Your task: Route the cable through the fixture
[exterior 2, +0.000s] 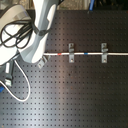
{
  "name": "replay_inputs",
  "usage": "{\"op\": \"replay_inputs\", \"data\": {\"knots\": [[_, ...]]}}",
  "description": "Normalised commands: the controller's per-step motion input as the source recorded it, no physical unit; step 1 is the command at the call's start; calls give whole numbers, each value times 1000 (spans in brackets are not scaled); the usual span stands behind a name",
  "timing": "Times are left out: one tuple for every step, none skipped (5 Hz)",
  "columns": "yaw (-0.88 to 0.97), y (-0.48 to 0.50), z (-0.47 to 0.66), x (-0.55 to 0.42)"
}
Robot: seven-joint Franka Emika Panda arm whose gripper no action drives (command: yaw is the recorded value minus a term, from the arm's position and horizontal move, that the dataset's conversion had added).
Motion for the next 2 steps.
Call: {"op": "replay_inputs", "data": {"knots": [[-14,-533,-316,284],[-14,-552,-189,282]]}}
